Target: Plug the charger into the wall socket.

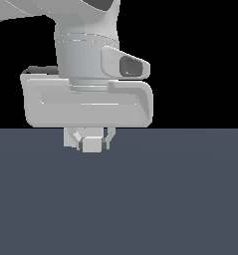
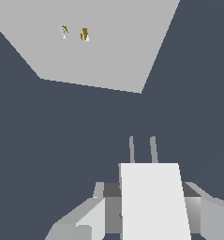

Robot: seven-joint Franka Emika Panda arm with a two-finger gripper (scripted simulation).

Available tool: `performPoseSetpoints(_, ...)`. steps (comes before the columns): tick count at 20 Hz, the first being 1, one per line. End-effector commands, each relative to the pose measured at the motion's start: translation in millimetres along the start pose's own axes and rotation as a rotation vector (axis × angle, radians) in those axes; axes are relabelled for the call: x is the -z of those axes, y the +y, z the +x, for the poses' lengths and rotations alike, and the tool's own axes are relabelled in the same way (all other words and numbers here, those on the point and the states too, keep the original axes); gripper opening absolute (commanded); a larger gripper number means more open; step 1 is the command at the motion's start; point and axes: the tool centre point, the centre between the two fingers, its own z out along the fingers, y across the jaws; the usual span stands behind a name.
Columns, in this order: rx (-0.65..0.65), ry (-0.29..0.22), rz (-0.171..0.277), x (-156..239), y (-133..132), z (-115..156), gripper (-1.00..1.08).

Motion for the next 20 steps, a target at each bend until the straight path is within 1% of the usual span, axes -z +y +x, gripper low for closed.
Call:
performPoseSetpoints(1, -0.02, 0.0, -0.007, 3.2, -6.7, 3.5, -1.0)
performPoseSetpoints(12, -0.102, -0.001, -0.038, 15.0, -34.7, 19.1, -1.0)
performPoseSetpoints(20, -0.145, -0.004, -0.055, 20.1, -48.6, 28.0, -1.0)
